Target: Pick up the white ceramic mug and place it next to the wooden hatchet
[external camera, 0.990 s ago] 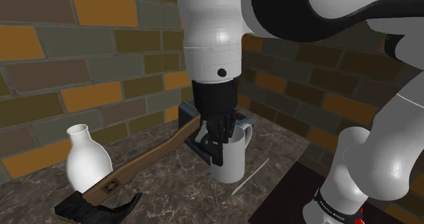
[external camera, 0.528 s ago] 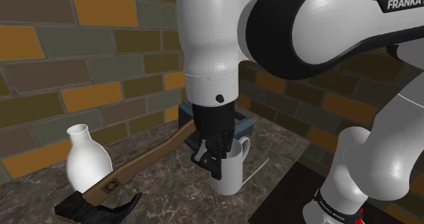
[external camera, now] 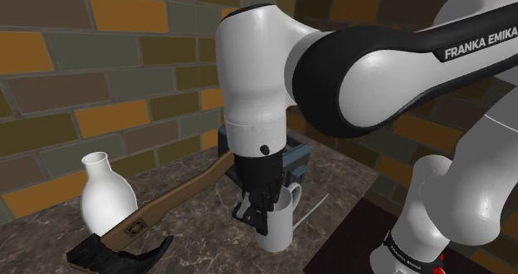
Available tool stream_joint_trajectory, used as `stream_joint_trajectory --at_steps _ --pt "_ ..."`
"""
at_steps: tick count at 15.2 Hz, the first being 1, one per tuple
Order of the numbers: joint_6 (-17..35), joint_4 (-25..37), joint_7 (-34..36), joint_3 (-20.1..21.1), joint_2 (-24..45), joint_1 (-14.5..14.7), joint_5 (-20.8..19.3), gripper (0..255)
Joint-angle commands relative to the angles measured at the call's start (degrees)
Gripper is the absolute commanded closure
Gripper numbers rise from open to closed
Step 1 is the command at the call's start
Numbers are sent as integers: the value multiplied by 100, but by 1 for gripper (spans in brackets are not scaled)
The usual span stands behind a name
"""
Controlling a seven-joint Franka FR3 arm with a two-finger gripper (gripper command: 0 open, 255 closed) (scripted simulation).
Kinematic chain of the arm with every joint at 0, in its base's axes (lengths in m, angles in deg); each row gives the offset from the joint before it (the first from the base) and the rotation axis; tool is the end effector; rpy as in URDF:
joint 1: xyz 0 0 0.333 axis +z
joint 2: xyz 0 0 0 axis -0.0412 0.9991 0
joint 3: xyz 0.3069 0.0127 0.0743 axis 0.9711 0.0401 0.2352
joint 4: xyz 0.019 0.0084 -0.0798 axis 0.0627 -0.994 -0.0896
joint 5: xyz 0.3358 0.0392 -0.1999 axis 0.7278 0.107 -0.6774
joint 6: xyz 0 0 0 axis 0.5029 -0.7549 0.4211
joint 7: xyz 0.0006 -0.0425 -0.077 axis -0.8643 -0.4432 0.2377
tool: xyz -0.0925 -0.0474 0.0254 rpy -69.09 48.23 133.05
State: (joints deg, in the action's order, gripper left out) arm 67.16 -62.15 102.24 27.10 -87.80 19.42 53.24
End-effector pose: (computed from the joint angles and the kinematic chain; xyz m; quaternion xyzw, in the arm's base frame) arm 0.2623 0.4148 0.4911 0.9893 0.1182 -0.0826 0.0225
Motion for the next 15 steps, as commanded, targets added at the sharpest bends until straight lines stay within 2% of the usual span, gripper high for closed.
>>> stream_joint_trajectory --at_steps 1,15 --pt "150 -108 7 23 41 6 -8 255" --pt "1253 -875 48 158 414 26 -108 255"
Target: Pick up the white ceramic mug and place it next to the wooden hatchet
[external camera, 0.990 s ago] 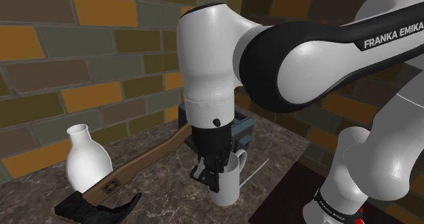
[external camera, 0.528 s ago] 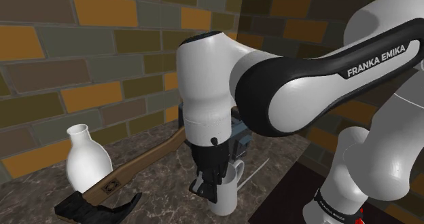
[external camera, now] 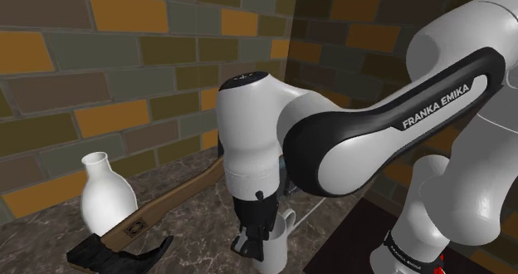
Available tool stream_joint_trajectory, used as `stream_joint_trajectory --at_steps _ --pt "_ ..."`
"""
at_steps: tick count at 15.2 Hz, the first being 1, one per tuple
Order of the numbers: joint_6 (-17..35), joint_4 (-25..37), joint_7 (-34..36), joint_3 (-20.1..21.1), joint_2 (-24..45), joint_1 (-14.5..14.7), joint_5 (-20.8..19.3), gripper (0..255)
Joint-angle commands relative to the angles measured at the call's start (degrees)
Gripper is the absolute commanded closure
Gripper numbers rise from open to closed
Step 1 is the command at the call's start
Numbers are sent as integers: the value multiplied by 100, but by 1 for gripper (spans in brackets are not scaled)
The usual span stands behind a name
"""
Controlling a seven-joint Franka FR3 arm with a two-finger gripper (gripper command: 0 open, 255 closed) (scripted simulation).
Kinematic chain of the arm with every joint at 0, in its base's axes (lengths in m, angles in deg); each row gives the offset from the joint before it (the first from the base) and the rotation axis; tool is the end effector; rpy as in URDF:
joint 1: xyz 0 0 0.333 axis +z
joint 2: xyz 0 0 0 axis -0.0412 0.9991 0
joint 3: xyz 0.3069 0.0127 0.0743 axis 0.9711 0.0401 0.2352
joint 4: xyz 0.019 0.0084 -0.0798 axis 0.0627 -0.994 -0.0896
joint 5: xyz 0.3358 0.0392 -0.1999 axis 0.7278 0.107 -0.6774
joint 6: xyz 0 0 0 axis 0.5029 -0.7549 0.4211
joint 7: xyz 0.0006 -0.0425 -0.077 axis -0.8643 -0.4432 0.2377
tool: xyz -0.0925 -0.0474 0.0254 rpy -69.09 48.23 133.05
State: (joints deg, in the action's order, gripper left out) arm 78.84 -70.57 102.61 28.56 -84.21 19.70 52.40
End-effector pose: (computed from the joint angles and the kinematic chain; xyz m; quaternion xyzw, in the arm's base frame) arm 0.2615 0.4151 0.4128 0.9893 0.1180 -0.0826 0.0225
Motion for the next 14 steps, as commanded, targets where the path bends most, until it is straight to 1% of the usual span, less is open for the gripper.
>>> stream_joint_trajectory --at_steps 1,9,14 --pt "166 -79 19 21 93 -2 -37 255" --pt "824 -411 115 90 462 4 -194 255" --pt "824 -411 115 90 463 5 -194 255"
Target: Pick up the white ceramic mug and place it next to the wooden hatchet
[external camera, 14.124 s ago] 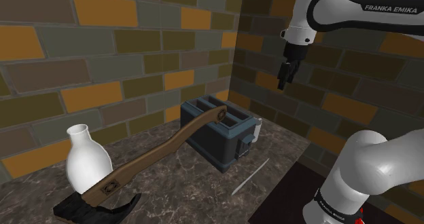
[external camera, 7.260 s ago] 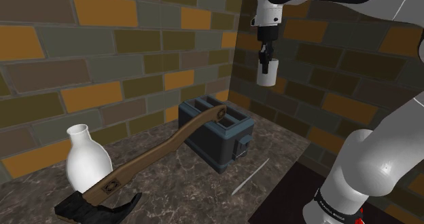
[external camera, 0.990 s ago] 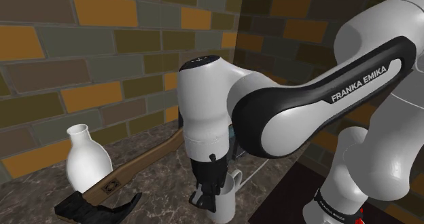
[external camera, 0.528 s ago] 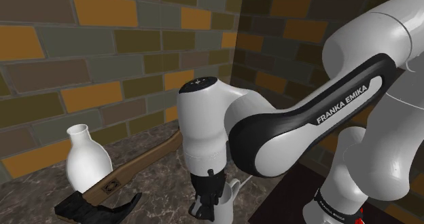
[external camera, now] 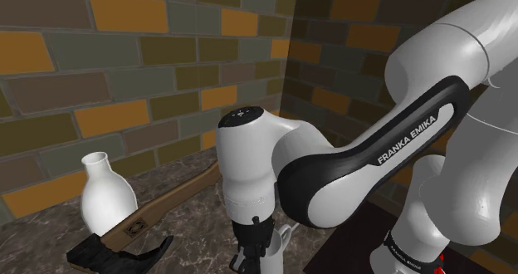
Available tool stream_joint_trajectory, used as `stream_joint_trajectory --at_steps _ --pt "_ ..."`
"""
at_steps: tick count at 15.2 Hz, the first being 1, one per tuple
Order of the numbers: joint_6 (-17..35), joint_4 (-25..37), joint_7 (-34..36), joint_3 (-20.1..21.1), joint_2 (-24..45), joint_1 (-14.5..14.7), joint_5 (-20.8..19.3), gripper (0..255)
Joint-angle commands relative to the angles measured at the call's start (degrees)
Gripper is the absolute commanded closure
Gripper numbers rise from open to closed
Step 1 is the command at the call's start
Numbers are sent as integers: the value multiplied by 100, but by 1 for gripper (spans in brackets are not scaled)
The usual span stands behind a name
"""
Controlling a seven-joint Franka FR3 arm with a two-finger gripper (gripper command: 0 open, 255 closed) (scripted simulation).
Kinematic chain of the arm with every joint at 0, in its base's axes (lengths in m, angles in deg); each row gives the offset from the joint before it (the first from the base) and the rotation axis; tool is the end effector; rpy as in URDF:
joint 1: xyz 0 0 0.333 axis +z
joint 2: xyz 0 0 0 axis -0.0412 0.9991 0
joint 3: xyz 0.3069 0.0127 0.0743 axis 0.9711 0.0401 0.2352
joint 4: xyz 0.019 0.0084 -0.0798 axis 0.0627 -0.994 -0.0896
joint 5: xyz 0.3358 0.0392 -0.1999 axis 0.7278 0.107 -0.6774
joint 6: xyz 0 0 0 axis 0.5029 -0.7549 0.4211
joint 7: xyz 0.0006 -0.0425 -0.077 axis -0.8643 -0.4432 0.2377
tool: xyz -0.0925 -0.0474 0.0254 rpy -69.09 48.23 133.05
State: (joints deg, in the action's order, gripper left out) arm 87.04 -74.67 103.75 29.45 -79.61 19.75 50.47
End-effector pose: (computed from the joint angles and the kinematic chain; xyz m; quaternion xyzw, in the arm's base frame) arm 0.2622 0.4156 0.3592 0.9893 0.1181 -0.0824 0.0223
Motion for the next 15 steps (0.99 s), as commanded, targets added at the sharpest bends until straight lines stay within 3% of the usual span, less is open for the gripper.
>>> stream_joint_trajectory --at_steps 1,3,4,9,13,15 --pt "3 -1 1 0 2 0 -1 255" --pt "3 -1 1 0 2 0 -1 255" --pt "3 -1 1 0 2 0 -1 0" --pt "3 0 1 0 2 0 -1 0" --pt "-758 518 -86 -81 -269 -44 81 0" --pt "-758 518 -86 -82 -269 -43 81 0"
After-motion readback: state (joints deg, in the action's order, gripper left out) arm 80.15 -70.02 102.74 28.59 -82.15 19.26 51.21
